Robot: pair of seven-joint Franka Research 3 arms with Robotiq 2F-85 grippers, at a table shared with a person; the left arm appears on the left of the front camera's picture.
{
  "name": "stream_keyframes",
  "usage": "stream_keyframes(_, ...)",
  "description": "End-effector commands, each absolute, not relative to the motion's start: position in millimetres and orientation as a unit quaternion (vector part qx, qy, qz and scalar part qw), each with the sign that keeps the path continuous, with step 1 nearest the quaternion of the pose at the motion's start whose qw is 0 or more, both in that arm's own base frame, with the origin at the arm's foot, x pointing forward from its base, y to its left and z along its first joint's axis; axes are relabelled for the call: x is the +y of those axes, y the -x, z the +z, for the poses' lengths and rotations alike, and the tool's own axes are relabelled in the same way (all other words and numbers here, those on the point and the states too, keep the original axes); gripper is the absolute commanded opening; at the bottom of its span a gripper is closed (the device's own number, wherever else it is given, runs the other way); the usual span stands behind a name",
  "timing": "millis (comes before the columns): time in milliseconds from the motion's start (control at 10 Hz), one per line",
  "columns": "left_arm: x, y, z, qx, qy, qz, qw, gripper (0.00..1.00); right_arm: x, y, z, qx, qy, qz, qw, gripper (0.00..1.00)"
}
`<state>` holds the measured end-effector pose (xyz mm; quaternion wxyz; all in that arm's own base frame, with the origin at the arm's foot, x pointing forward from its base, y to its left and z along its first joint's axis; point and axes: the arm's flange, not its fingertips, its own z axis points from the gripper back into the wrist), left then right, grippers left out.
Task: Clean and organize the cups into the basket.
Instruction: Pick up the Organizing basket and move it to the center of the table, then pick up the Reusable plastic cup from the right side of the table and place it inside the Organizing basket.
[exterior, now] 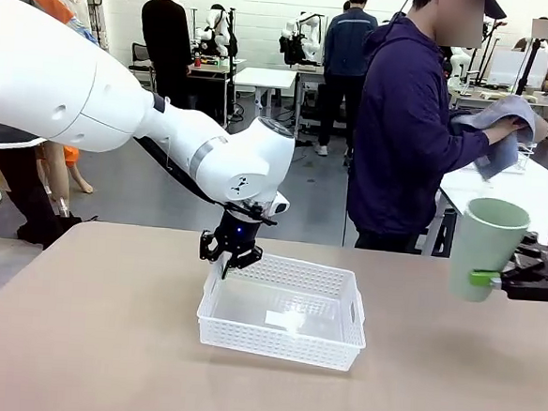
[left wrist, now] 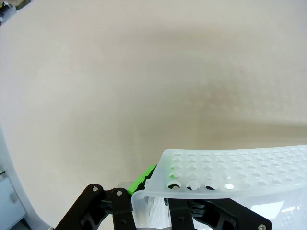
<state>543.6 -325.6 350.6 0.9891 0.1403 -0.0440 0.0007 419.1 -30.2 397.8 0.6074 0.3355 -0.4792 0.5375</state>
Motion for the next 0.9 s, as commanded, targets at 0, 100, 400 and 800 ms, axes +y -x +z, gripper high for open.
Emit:
stream_keyframes(0,-324.0,-543.6,349.6,-0.047,-0.146,-0.002,0.988,0.0,47.1,-430.8,464.4,-0.388,-0.283,0.62,0.62,0.81)
stream_keyframes(100,-324.0,-543.6,349.6,-0.047,-0.146,-0.002,0.988,0.0,84.3,-437.3,489.2,-0.335,-0.256,0.622,0.659,0.81)
stream_keyframes(400,-324.0,-543.6,349.6,-0.047,-0.146,-0.002,0.988,0.0,179.3,-446.7,522.7,-0.232,-0.19,0.658,0.691,0.81)
stream_keyframes(800,-324.0,-543.6,349.6,-0.047,-0.146,-0.002,0.988,0.0,264.5,-440.7,484.0,-0.129,-0.151,0.702,0.683,0.81)
